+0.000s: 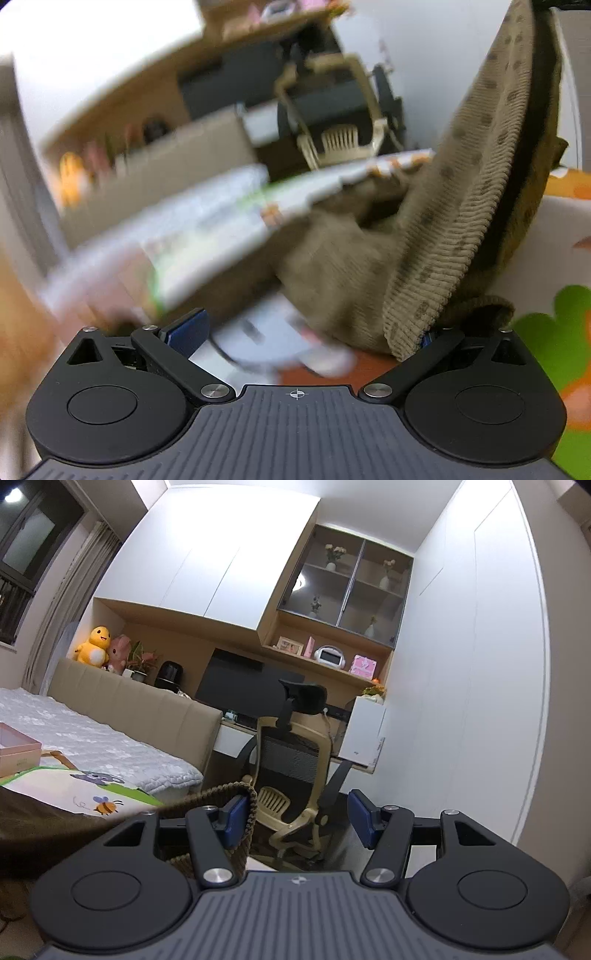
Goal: Fold clothes
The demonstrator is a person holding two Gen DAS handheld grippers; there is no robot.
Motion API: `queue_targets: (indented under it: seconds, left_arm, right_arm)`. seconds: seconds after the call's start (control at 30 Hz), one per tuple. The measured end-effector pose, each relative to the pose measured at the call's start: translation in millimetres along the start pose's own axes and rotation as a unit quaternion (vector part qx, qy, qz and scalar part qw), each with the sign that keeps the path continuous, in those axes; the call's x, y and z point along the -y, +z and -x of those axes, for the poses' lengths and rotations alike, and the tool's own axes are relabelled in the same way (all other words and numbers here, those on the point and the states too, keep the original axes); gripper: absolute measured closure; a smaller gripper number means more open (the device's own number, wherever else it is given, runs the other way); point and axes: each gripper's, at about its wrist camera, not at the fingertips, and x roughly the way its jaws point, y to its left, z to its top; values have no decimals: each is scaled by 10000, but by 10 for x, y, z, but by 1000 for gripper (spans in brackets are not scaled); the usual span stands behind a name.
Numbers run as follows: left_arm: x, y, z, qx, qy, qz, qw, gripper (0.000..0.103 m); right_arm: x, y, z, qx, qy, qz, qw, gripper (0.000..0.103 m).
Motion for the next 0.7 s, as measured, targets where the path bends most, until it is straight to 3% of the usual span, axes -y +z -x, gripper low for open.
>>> queue_targets:
  seconds: [0.17,0.3,0.53,0.6,0.7]
  left_arm:
    - [-314,284,378,613,463,-686,9947,0]
    - [-274,234,623,580,303,-1165,9910,0]
    - [62,-363,701,-205,-555,-2109,9757,0]
    - [75,-556,703,-506,-804,-2135,9723,0]
    - [72,-821,698,-1050,-1329,-1776,9694,0]
  right_arm:
    - [140,-67,286,-126,257,131,9995,44]
    - [145,-263,492,-487,498,441,9966,35]
    - [125,-730,744,-1594,1214,847,9760,20]
    - [163,-889,830,-1924,1619,653,9657,20]
    - [144,-1119,864,-2387,1999,375,9496,19]
